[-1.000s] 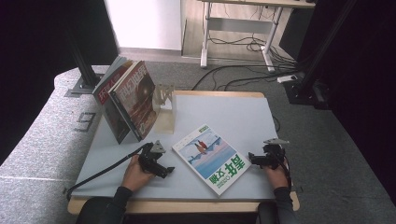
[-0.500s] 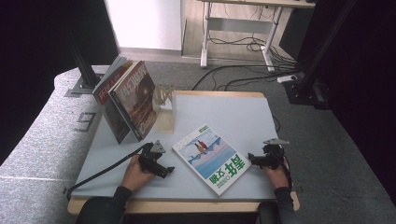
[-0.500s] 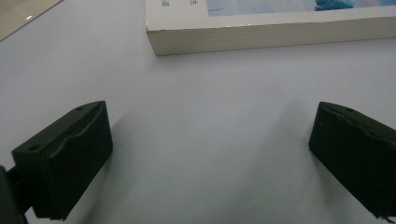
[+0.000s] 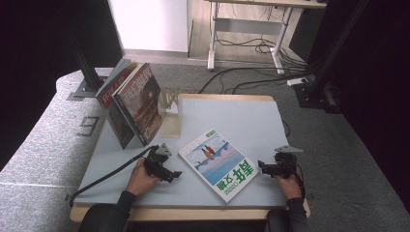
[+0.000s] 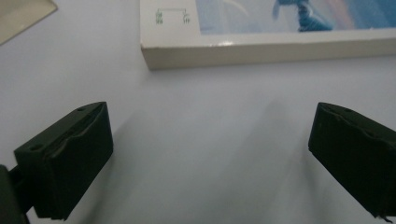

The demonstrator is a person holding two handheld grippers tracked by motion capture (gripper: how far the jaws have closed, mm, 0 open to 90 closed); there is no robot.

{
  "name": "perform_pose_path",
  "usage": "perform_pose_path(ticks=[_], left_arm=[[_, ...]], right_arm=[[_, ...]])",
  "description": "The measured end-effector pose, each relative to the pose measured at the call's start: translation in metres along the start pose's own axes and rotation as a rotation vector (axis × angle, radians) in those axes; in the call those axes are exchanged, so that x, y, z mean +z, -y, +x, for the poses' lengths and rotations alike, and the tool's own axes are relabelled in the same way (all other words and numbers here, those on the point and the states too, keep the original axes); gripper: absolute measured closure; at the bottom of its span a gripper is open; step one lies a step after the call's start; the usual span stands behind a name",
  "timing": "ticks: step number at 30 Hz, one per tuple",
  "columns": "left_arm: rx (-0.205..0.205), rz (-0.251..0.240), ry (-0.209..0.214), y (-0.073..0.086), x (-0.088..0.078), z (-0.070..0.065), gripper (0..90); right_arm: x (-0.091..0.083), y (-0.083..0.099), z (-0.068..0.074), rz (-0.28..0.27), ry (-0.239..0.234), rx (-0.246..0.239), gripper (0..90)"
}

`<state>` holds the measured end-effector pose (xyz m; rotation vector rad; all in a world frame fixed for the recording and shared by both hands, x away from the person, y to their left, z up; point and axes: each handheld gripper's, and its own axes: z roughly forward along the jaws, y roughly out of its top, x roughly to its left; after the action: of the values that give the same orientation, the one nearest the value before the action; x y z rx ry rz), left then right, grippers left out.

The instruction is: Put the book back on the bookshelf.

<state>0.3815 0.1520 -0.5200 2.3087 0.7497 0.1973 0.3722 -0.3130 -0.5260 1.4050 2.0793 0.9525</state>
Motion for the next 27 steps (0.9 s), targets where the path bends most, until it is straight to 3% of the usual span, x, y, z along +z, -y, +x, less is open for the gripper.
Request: perform_pose_path(ticks=[10,14,20,24,27], left_arm=[[0.024,-0.011,-0.006,-0.022,0.006,0.001,1.9],[-0.002,-0.033,0.007,-0.030,0.011,0.007,2.4],[-0.001,-0.043,0.016,-0.040,0.019,0.011,3.5],[0.022,-0.014,0.025,-0.048,0.028,0.012,4.0],[0.016,-0.009,0.034,-0.049,0.032,0.013,4.3]], right_arm=[[-0.016,0.007,0.016,-0.015,-0.020,-0.034,2.1],[-0.020,0.010,0.021,-0.016,-0.029,-0.051,2.1],[-0.023,0.013,0.027,-0.009,-0.037,-0.065,2.1],[-0.024,0.017,0.032,-0.002,-0.046,-0.079,2.1],[-0.025,0.018,0.034,0.001,-0.050,-0.085,2.1]])
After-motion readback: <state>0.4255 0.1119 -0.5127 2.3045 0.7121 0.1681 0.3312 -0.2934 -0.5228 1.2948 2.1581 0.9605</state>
